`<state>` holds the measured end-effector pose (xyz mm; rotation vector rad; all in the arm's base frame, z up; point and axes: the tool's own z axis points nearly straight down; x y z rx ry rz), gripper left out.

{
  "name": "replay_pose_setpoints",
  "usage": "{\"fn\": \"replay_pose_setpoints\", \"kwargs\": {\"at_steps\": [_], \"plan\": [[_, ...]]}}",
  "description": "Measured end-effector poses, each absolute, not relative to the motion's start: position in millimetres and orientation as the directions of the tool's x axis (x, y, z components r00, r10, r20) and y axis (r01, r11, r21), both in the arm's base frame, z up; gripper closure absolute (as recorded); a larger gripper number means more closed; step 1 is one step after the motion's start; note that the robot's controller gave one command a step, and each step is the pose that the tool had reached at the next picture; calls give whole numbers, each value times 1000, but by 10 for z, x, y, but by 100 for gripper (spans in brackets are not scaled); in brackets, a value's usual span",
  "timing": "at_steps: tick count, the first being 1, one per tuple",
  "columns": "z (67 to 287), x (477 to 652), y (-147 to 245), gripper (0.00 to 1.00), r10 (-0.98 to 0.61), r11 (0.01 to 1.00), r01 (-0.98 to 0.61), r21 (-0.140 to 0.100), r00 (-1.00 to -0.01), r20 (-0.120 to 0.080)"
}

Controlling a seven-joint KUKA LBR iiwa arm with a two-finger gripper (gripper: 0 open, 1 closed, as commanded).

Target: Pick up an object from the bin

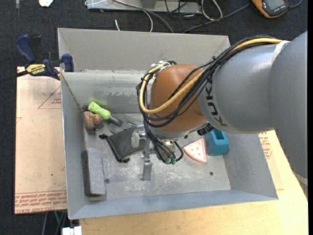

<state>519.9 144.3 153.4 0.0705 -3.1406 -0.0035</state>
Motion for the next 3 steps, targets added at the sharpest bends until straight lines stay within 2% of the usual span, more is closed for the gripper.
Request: {"fn": "replay_pose_setpoints", "kwargs": {"at_steps": [1, 2, 3], "plan": [[1308, 5565, 1568, 0, -132, 991, -132, 3, -991, -4], [1138, 5829, 1188, 0, -216, 976, -216, 3, -976, -5], [1113, 5694, 1393, 0, -39, 999, -39, 5, -999, -3]]}}
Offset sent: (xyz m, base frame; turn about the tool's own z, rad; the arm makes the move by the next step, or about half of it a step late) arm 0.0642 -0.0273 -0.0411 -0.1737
